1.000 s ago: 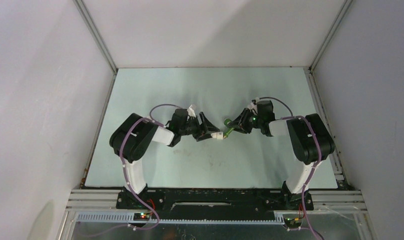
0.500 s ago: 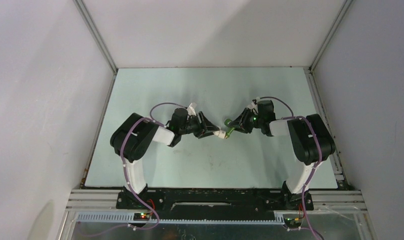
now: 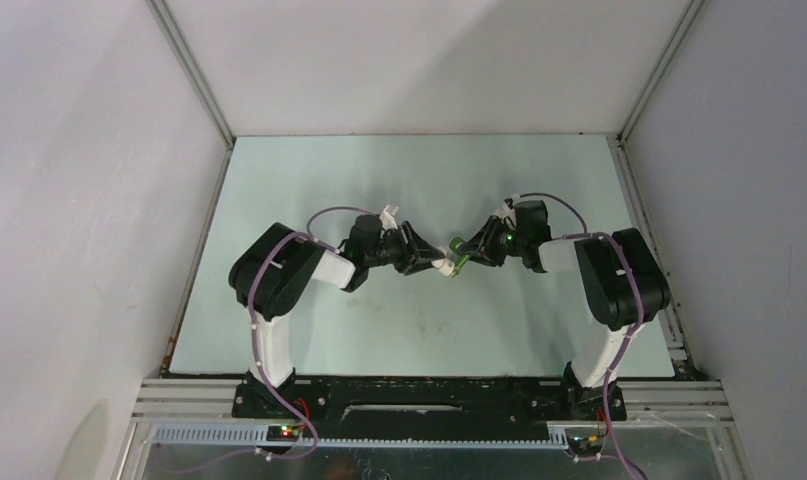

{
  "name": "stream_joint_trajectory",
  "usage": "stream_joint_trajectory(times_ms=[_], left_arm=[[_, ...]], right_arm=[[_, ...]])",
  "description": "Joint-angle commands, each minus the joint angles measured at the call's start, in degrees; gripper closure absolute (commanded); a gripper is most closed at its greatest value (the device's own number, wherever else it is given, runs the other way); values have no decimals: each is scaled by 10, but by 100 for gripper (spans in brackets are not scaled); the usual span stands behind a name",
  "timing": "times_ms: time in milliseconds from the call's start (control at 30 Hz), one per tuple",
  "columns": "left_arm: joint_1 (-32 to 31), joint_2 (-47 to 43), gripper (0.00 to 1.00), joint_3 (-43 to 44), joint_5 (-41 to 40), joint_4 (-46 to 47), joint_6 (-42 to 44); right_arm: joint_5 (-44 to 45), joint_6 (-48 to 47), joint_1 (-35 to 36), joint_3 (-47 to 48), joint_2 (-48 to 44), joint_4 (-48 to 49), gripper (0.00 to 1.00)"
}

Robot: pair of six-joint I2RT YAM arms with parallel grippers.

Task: Install the water faucets
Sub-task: Pick up the adaptor at the center of the board.

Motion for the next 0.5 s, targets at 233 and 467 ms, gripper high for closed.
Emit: stream_joint_trajectory(times_ms=[233,467], left_arm=[[-7,16,53,73,1,-120,39],[-7,14,90,81,12,-126,41]], right_arm=[[8,-10,-1,3,-20,-10,100],[8,-15,-7,3,-38,-14,100]])
